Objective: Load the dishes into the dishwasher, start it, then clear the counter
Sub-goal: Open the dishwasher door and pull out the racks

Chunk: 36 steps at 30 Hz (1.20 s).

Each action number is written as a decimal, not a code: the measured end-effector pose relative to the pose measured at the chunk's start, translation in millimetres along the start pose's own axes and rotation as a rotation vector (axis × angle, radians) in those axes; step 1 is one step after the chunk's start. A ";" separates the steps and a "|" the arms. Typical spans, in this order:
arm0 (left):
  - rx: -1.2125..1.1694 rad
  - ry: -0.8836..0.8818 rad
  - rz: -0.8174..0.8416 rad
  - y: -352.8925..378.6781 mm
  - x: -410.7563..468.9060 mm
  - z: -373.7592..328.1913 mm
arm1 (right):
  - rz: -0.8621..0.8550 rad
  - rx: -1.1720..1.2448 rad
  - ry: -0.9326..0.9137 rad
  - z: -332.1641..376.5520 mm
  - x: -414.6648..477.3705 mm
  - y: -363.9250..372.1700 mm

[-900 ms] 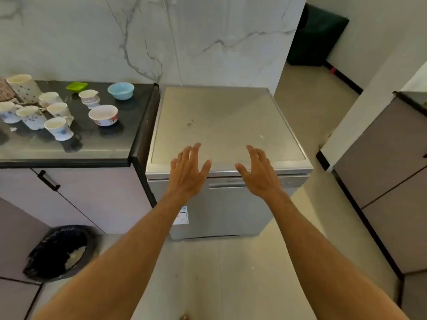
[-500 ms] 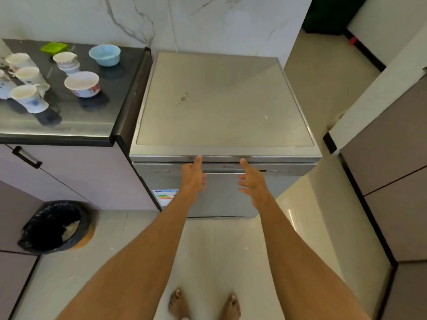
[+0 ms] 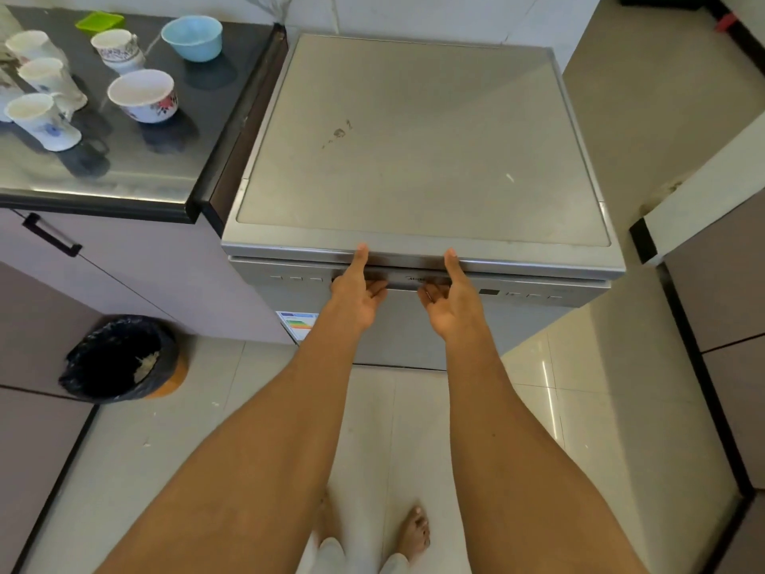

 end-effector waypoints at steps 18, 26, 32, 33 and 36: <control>0.092 -0.199 -0.276 -68.0 -105.2 75.7 | -0.228 0.013 0.213 -70.0 -96.3 -92.4; -0.003 -0.231 -0.298 -150.0 -140.4 121.3 | -0.309 -0.023 0.217 -121.8 -144.2 -153.4; 0.072 -0.347 -0.201 -206.3 -176.3 174.3 | -0.240 -0.191 0.205 -161.1 -184.8 -218.0; 0.086 -0.364 -0.205 -218.3 -179.8 184.6 | -0.185 -0.240 0.219 -172.0 -193.7 -229.6; 0.083 -0.388 -0.229 -249.1 -186.4 215.9 | -0.178 -0.209 0.286 -197.8 -204.5 -265.7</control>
Point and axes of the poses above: each hand's wrist, its own x-axis towards the middle knuckle, its own y-axis out of the palm, z = x × y, the point moved 2 cm from there along x, towards the middle knuckle, and after that the axes turned 11 degrees about z, right-handed, at the moved point
